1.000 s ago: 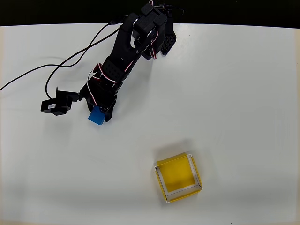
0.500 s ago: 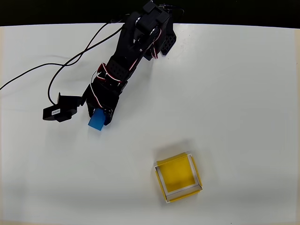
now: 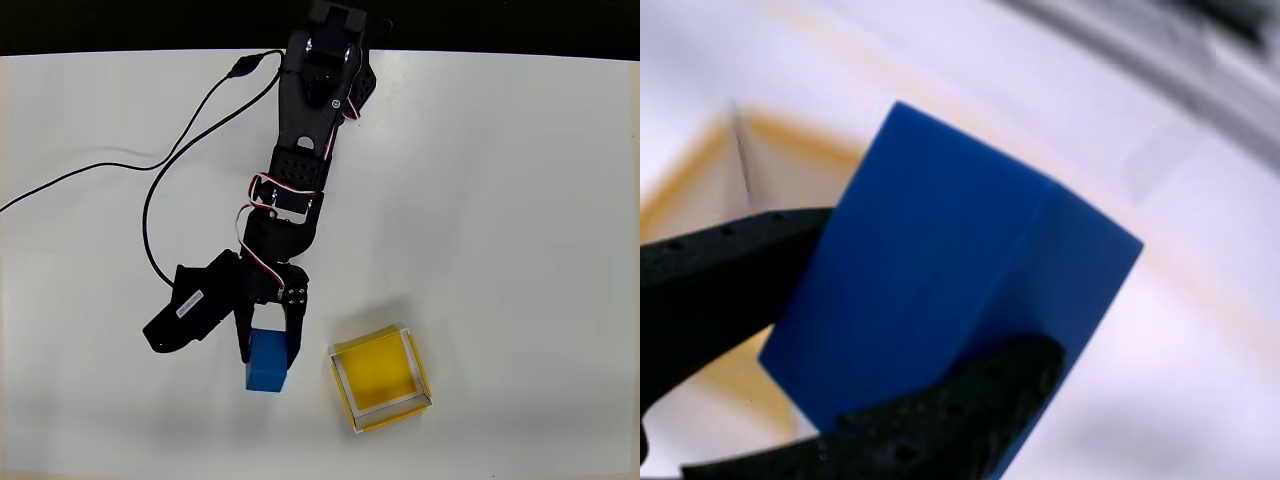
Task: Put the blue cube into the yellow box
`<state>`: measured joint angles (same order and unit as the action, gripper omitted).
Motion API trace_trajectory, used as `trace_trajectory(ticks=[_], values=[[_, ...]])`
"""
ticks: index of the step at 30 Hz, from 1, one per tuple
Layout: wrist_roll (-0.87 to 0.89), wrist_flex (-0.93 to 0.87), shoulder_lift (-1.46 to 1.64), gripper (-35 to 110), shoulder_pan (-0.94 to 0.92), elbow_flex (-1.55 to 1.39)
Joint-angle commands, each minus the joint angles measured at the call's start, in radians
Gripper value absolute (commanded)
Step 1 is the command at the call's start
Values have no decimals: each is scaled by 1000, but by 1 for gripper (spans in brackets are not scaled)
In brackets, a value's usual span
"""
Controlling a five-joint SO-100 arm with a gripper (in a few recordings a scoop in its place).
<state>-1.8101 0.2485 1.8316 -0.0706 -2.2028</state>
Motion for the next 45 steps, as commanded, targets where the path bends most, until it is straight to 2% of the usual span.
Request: trace_trajectory(ticks=[1, 8, 19, 36, 41, 45], values=[[-9, 141, -28, 11, 97, 233], [-8, 275, -222, 11, 238, 359], [130, 267, -405, 11, 330, 360], [288, 55, -440, 11, 330, 279], [298, 41, -430, 12, 330, 206], [308, 8, -425, 18, 327, 172]])
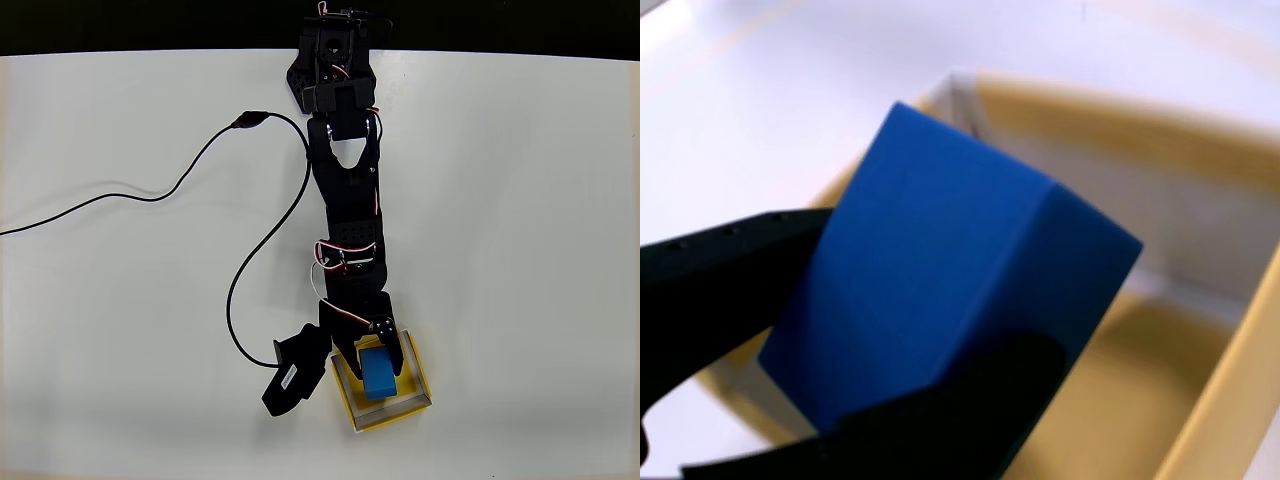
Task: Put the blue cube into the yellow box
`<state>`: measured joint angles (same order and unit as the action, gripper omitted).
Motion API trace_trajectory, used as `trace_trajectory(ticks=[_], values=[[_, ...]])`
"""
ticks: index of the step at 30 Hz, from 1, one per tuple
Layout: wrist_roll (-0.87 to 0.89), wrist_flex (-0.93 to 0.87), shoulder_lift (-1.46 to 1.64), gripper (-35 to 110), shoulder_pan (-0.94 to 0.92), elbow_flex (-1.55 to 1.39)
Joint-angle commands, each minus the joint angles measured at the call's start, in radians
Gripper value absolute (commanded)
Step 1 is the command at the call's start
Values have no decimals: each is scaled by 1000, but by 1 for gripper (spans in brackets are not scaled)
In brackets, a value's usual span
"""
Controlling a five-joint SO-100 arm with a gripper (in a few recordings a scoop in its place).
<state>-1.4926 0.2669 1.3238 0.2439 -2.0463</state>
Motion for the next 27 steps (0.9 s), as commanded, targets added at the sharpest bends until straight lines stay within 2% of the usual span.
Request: trace_trajectory(ticks=[1, 6, 10, 14, 20, 23, 27], values=[[-23, -34, 84, 21, 12, 14], [-15, 6, 109, 38, 8, 14], [-51, 63, 155, 40, -3, 64], [-110, 20, 252, 30, -28, 144], [-110, -296, 531, 11, -121, 164], [-100, -376, 675, 6, -181, 46], [-172, -454, 861, 2, -253, -190]])
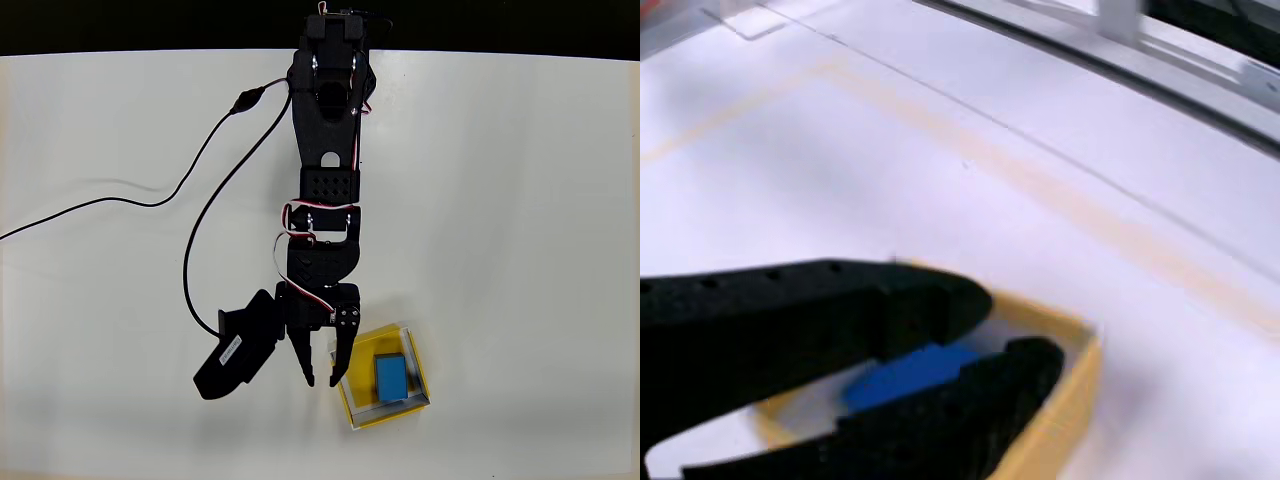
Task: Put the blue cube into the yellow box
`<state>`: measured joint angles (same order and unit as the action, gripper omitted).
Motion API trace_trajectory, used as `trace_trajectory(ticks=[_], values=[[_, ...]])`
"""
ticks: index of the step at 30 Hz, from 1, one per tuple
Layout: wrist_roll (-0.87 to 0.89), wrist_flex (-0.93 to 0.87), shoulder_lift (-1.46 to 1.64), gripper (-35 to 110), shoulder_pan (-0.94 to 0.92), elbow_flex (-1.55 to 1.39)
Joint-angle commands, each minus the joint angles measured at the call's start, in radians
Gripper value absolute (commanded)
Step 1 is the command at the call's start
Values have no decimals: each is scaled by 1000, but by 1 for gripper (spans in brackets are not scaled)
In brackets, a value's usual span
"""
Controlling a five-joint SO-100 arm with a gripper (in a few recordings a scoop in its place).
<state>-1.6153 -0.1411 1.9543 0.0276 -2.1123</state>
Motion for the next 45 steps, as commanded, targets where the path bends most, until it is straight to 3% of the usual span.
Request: trace_trajectory(ticks=[1, 17, 31, 45], values=[[-66, -66, 279, 2, -52, -186], [-100, -588, 1066, 0, -51, -930], [-114, -1200, 1390, 0, -35, -1032], [31, -1216, 1390, 0, -49, -1032]])
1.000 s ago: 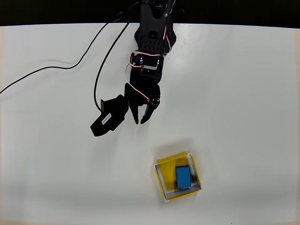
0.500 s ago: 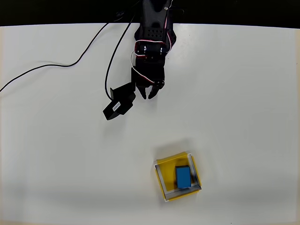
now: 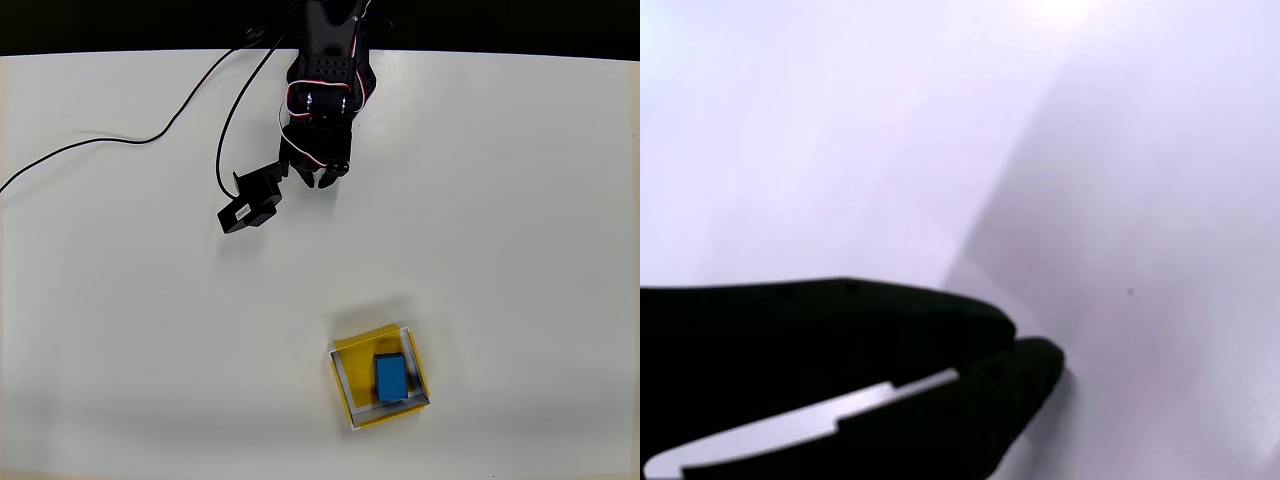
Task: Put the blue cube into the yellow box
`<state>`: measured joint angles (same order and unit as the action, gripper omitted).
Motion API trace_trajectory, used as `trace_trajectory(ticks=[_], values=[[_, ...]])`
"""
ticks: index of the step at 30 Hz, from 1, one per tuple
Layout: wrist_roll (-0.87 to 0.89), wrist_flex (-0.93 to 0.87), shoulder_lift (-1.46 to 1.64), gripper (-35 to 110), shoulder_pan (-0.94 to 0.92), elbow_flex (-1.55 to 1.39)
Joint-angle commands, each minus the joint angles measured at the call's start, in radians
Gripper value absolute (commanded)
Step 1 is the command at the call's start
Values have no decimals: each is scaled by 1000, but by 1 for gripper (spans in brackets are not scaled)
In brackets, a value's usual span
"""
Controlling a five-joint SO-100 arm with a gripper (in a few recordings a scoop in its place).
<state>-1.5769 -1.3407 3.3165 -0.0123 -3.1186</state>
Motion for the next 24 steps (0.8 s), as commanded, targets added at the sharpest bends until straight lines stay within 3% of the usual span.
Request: trace_trajectory(ticks=[1, 24], values=[[-8, -17, 28, 0, -9, -26], [-8, -15, 26, 0, 2, -26]])
